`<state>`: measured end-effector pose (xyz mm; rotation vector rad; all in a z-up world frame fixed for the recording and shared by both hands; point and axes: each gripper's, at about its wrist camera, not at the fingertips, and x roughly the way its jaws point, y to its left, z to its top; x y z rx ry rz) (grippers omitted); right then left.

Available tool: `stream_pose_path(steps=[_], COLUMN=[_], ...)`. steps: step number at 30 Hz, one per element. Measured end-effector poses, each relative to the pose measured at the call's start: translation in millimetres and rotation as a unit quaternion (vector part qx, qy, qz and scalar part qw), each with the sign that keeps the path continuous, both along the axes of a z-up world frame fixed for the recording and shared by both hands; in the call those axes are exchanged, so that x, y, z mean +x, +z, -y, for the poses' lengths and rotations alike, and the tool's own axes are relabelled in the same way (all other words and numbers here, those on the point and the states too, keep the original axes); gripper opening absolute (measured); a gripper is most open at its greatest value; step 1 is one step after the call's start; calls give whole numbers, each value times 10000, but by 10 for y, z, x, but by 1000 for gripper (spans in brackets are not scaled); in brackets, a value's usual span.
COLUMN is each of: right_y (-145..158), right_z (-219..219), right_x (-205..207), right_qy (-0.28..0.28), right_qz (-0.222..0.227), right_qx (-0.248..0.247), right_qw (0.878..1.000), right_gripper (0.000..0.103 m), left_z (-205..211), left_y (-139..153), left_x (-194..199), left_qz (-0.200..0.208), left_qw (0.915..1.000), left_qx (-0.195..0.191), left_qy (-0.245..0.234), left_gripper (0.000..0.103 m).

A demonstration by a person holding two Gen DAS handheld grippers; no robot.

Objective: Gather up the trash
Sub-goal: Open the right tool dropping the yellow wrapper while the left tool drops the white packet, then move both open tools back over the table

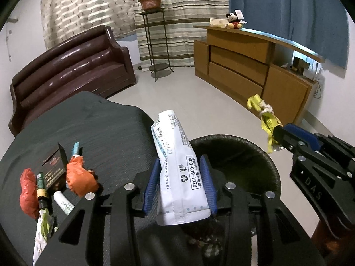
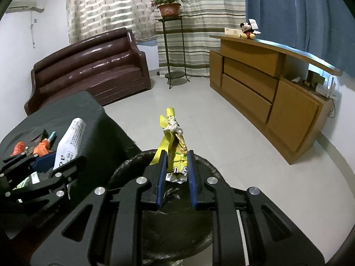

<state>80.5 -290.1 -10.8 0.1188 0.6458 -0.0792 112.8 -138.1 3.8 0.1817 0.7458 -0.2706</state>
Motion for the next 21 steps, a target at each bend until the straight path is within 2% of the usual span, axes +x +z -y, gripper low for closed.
stream_pose_path(steps=[2, 5, 8, 11, 21], right_y=[-24, -56, -50, -28, 25], right_z=[46, 60, 45, 49, -109], right_x=[18, 31, 14, 17, -82], right_qy=[-19, -69, -80, -73, 44], right_qz=[-17, -68, -72, -19, -85], right_qx=[56, 44, 51, 15, 96], right_qw=[10000, 9999, 9999, 10000, 9999], right_gripper=[26, 27, 29, 37, 40], left_z=[8, -16, -8, -4, -254], left_y=[-22, -30, -16, 23, 180], left_x=[10, -2, -3, -8, -168], left_qz=[-24, -16, -33, -5, 104], left_qw=[10000, 10000, 9999, 9999, 9996], left_qx=[4, 28, 5, -7, -95], left_qy=[29, 79, 108, 111, 238], left_gripper=[53, 60, 61, 61, 61])
